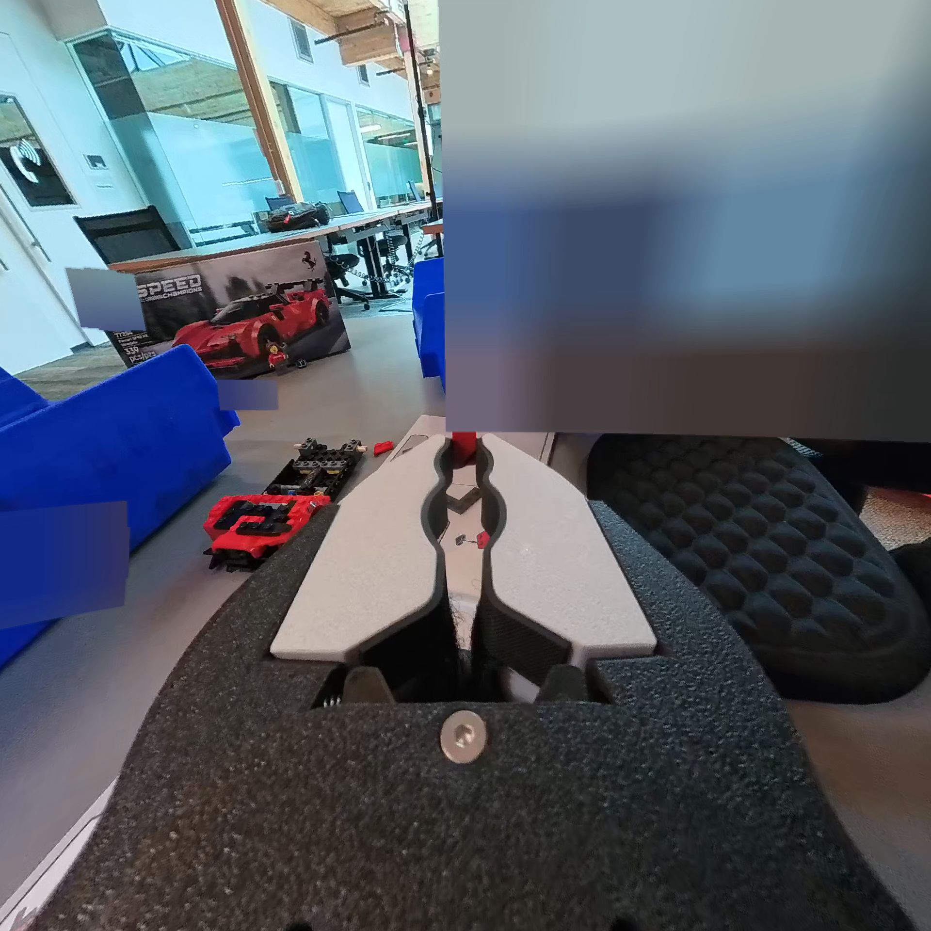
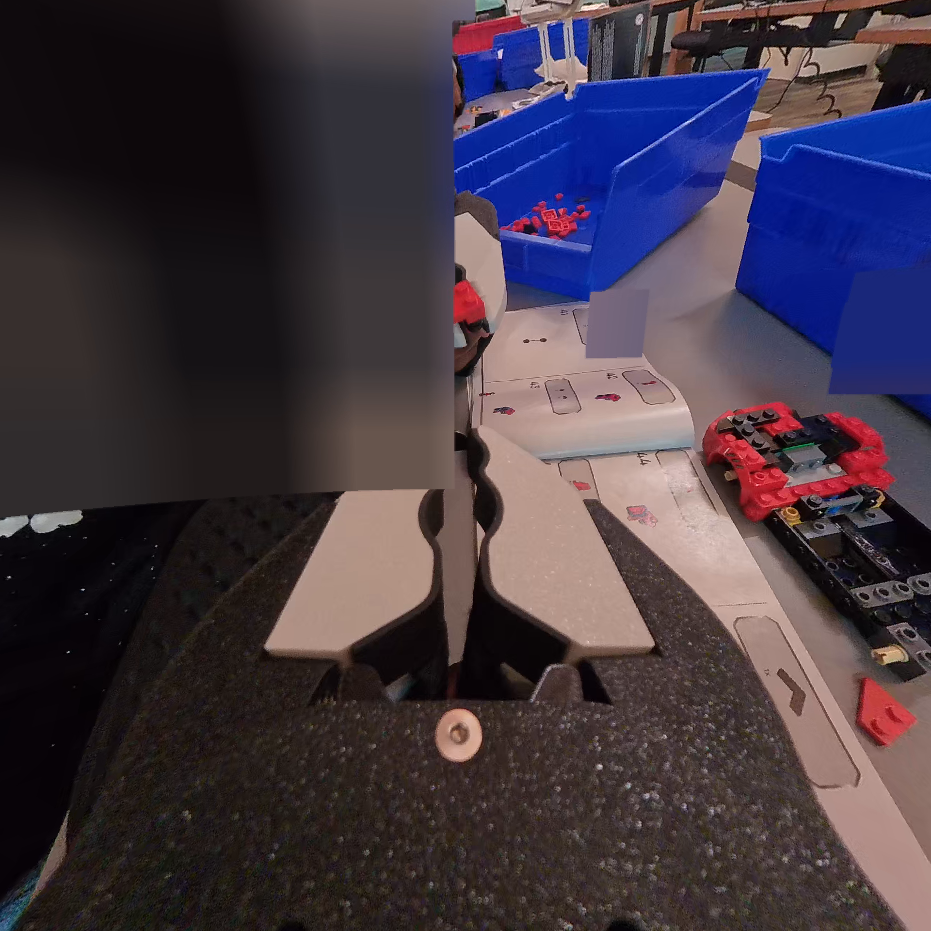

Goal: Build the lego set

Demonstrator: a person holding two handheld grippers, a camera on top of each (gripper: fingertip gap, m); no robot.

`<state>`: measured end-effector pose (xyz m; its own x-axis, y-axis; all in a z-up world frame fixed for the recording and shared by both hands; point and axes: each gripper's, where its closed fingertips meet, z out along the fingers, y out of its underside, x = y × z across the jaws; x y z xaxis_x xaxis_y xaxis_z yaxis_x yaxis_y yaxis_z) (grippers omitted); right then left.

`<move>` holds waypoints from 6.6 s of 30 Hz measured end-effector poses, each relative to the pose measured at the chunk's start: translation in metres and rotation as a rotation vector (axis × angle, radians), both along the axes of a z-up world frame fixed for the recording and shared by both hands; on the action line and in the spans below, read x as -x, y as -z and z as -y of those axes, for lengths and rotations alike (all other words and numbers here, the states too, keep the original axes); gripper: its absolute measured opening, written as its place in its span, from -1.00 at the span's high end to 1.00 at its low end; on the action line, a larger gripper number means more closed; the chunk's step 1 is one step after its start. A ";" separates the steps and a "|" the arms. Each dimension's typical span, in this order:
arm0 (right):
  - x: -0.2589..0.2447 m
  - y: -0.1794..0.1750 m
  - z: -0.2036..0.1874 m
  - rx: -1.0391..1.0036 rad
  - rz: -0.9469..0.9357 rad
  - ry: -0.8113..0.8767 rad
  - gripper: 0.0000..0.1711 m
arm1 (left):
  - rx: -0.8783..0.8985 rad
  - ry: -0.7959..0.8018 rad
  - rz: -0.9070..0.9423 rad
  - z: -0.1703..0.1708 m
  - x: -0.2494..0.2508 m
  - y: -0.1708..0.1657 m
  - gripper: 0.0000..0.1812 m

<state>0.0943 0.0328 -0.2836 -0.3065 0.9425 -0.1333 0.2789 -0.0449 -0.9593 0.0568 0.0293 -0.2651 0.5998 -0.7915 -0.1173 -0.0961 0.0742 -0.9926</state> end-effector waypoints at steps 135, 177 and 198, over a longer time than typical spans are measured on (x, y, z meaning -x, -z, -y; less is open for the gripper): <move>0.031 -0.046 0.094 -0.353 0.407 -0.983 0.91 | 0.228 0.778 0.192 0.092 -0.026 -0.019 0.93; 0.036 -0.053 0.090 -0.384 0.359 -0.906 0.89 | 0.179 0.716 0.218 0.083 -0.021 -0.025 0.93; 0.042 -0.064 0.083 -0.296 0.322 -0.809 0.89 | 0.100 0.555 0.165 0.064 -0.017 -0.022 0.92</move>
